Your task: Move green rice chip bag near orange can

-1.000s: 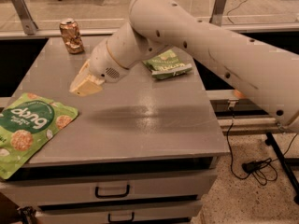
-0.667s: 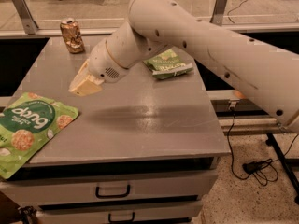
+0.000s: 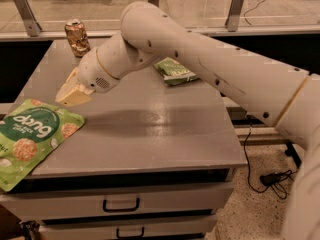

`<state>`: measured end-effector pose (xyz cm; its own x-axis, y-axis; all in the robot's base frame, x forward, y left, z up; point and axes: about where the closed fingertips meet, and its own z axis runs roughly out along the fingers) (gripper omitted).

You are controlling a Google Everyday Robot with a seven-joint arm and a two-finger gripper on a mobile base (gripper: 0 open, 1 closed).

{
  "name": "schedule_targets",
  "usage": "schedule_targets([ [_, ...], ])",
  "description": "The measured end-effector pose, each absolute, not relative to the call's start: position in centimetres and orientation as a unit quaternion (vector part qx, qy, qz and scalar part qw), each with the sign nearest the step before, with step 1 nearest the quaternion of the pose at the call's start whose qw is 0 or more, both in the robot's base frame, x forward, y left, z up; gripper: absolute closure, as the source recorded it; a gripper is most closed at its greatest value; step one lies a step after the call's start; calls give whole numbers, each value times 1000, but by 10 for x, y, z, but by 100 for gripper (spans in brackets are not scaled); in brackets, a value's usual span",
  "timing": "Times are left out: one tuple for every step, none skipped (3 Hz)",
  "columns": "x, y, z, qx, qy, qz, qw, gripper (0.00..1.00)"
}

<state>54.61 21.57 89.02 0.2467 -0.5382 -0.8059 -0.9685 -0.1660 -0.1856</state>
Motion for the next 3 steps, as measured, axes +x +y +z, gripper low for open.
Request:
schedule_targets([
  [550,257,890,-719,503,322,356,12],
  [545,282,887,-734,483,340,336,0],
  [535,294,877,-747,475,352,305,0],
])
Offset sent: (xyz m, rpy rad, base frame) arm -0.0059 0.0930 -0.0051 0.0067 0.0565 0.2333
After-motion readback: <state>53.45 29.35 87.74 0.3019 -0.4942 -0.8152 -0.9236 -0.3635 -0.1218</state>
